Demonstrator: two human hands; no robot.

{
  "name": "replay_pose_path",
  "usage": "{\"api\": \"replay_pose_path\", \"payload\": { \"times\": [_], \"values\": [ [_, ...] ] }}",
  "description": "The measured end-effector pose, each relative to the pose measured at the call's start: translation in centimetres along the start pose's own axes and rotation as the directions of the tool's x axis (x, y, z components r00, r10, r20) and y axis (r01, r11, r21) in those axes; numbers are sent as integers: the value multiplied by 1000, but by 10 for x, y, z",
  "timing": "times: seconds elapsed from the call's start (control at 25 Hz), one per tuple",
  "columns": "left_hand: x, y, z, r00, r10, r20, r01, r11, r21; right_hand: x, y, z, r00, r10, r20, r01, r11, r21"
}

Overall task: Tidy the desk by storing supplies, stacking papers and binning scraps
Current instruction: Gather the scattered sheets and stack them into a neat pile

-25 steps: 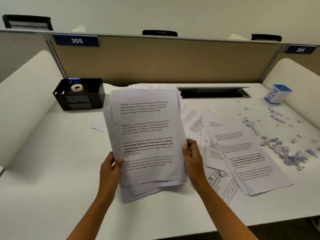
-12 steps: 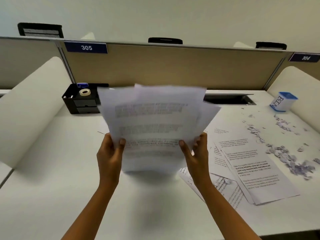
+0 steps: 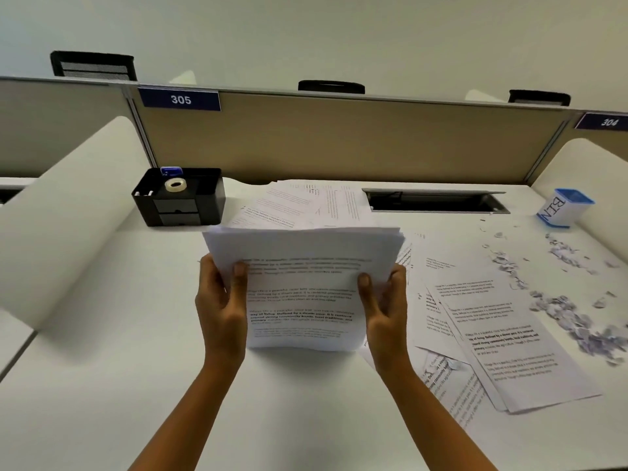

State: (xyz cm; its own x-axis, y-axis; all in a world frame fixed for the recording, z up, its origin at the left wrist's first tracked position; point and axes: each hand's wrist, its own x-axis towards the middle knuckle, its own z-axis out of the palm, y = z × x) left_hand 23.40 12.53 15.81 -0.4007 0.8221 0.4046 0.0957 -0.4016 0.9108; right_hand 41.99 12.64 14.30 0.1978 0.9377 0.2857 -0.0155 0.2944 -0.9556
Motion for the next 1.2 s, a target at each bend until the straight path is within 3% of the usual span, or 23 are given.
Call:
{"api": "replay_pose_path", "payload": {
  "times": [0.16,0.28,0.36,0.44,0.64,0.76,0.88,1.0,1.2],
  "values": [
    [12,13,-6,984,164,71,-170,983,74,6,-14,-1,992,-123,6,123,984,-131],
    [30,23,-11,924,344,164,-379,874,305,17,-32,0,966,-257,32,259,953,-161],
    [38,27,-13,874,433,219,-486,772,411,26,-41,-3,927,-366,87,375,881,-289],
    [41,27,-14,863,454,222,-504,747,433,32,-43,-6,882,-437,176,467,767,-440],
    [38,24,-17,882,444,159,-468,779,416,34,-40,-9,877,-441,192,475,735,-483],
    [34,23,-13,935,345,82,-354,921,161,33,-39,-11,912,-386,141,409,815,-411],
    [26,12,-8,994,80,77,-73,993,-88,26,-32,-11,982,-172,75,183,965,-186],
    [14,-7,-3,986,-48,160,49,999,-2,21,-12,-11,997,-70,35,76,974,-215],
    [18,-11,6,994,23,106,-35,993,109,30,-5,-6,994,-54,-99,29,969,-244]
  ]
}}
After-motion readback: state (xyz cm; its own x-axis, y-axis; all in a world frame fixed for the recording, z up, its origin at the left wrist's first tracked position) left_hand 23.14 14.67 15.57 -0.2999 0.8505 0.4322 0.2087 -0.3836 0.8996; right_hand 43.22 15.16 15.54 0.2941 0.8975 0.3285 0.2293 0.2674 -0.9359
